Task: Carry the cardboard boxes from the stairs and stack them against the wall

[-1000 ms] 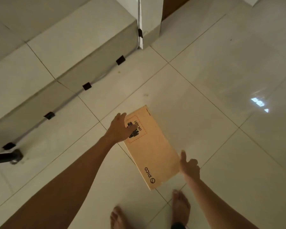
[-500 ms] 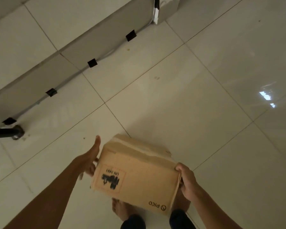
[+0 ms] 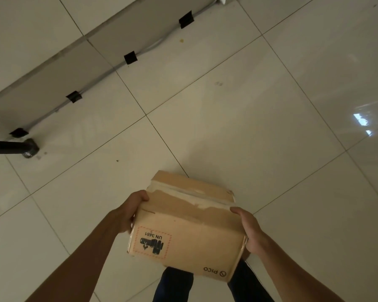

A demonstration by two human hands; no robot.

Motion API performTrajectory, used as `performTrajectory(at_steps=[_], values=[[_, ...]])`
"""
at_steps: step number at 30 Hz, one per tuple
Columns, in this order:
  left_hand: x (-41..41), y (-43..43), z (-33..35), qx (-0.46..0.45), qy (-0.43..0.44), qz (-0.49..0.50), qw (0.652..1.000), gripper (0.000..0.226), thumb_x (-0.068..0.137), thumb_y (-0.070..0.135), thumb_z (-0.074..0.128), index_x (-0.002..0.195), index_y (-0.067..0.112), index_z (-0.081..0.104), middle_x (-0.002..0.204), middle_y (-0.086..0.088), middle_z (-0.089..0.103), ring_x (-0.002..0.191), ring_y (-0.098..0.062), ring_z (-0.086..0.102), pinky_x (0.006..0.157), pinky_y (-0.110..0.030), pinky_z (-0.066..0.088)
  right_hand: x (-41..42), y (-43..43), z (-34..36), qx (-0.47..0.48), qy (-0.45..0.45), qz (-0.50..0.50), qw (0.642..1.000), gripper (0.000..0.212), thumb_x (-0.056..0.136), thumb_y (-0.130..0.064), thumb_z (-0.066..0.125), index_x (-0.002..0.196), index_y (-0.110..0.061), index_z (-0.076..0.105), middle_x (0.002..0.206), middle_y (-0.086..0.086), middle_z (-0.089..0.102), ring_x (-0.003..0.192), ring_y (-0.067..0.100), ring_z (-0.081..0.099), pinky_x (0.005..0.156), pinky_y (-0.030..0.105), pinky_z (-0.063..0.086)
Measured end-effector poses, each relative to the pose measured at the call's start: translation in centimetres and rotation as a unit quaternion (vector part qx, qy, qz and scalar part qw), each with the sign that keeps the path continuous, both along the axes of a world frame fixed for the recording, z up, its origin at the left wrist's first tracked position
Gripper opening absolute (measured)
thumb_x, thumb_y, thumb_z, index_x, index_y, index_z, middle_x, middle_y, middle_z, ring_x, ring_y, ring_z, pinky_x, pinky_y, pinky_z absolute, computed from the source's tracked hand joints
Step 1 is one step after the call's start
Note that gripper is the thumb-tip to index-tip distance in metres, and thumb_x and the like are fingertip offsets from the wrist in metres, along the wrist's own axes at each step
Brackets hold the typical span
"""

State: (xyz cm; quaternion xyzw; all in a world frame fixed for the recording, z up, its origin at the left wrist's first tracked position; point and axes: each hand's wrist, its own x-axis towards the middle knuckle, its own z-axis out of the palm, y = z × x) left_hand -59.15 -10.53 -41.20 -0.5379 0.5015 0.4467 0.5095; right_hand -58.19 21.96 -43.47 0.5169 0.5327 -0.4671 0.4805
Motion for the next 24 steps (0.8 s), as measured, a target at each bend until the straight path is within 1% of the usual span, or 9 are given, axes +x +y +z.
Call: performTrajectory(at_steps=[3, 6, 8, 10, 13, 15, 17, 20, 24], values=[[0.6, -0.2, 0.0, 0.020, 0.046, 0.052, 0.997, 0.041, 0.058, 0.031, 0.054, 0.097, 0.024, 0.064, 0.099, -0.007, 0.066, 0.088, -0.030, 0.060, 0.067, -0.032, 0.045, 0.1, 1.3, 0.1, -0.025, 0.018, -0.034, 0.999, 0.041, 0.086, -0.048, 0.060, 0.109, -0.015, 0.066, 0.106, 0.017, 0.070, 0.099, 0.036, 0.065, 0.092, 0.054, 0.051], [0.9, 0.8, 0.4, -0.004, 0.077, 0.085, 0.993, 0.050, 0.065, 0.048, 0.062, 0.102, 0.015, 0.067, 0.103, -0.011, 0.065, 0.091, -0.033, 0.062, 0.070, -0.038, 0.053, 0.2, 1.7, 0.3, 0.003, 0.047, -0.050, 0.998, 0.058, 0.080, -0.067, 0.055, 0.112, -0.020, 0.066, 0.106, 0.014, 0.071, 0.100, 0.034, 0.066, 0.092, 0.054, 0.051], [1.1, 1.6, -0.1, -0.023, 0.091, 0.072, 0.993, 0.073, 0.065, 0.073, 0.062, 0.114, 0.019, 0.061, 0.114, -0.014, 0.063, 0.100, -0.037, 0.064, 0.081, -0.051, 0.056, -0.1, 1.5, 0.8, 0.045, 0.065, -0.034, 0.996, 0.074, 0.072, -0.078, 0.053, 0.116, -0.018, 0.062, 0.109, 0.013, 0.067, 0.096, 0.030, 0.064, 0.085, 0.047, 0.052], [1.3, 2.5, -0.1, -0.047, 0.086, 0.041, 0.994, 0.097, 0.048, 0.091, 0.060, 0.119, 0.025, 0.052, 0.122, -0.014, 0.056, 0.103, -0.037, 0.062, 0.084, -0.056, 0.053, -0.5, 1.7, 1.6, 0.074, 0.088, -0.018, 0.993, 0.074, 0.082, -0.074, 0.047, 0.127, -0.015, 0.053, 0.117, 0.011, 0.060, 0.099, 0.026, 0.059, 0.078, 0.039, 0.048], [0.9, 4.3, 3.9, -0.063, 0.098, -0.034, 0.993, 0.098, 0.051, 0.093, 0.046, 0.126, 0.030, 0.035, 0.128, -0.010, 0.042, 0.114, -0.033, 0.051, 0.096, -0.053, 0.046, -1.2, 2.3, 4.2, 0.089, 0.094, 0.041, 0.991, 0.081, 0.082, -0.078, 0.040, 0.139, -0.020, 0.047, 0.130, 0.010, 0.056, 0.113, 0.030, 0.055, 0.093, 0.044, 0.046], [1.0, 4.8, 5.9, -0.049, 0.102, -0.053, 0.992, 0.107, 0.053, 0.093, 0.044, 0.141, 0.034, 0.027, 0.141, -0.009, 0.035, 0.127, -0.033, 0.041, 0.104, -0.055, 0.038, -1.7, 2.7, 6.4, 0.117, 0.104, 0.075, 0.985, 0.083, 0.081, -0.080, 0.038, 0.135, -0.019, 0.053, 0.126, 0.012, 0.059, 0.111, 0.032, 0.057, 0.098, 0.046, 0.046], [1.6, 4.7, 7.1, -0.030, 0.113, -0.038, 0.992, 0.112, 0.049, 0.095, 0.051, 0.143, 0.036, 0.034, 0.146, -0.007, 0.039, 0.130, -0.031, 0.043, 0.106, -0.055, 0.037, -2.2, 3.0, 9.0, 0.147, 0.127, 0.108, 0.975, 0.083, 0.081, -0.079, 0.038, 0.131, -0.015, 0.057, 0.122, 0.014, 0.061, 0.107, 0.032, 0.058, 0.095, 0.043, 0.047], [1.7, 5.1, 11.3, -0.043, 0.141, -0.011, 0.989, 0.106, 0.052, 0.087, 0.059, 0.134, 0.022, 0.046, 0.129, -0.007, 0.057, 0.111, -0.029, 0.060, 0.096, -0.053, 0.048, -3.4, 3.1, 14.2, 0.182, 0.166, 0.173, 0.954, 0.086, 0.078, -0.080, 0.040, 0.126, -0.011, 0.059, 0.114, 0.014, 0.064, 0.094, 0.028, 0.058, 0.079, 0.034, 0.046], [1.8, 6.2, 19.6, -0.078, 0.185, 0.022, 0.979, 0.096, 0.055, 0.086, 0.058, 0.130, 0.026, 0.046, 0.120, -0.009, 0.058, 0.102, -0.033, 0.063, 0.087, -0.056, 0.052, -4.7, 3.6, 21.8, 0.191, 0.193, 0.214, 0.939, 0.084, 0.077, -0.081, 0.041, 0.109, -0.007, 0.062, 0.078, 0.001, 0.057, 0.071, 0.018, 0.055, 0.065, 0.030, 0.044]])
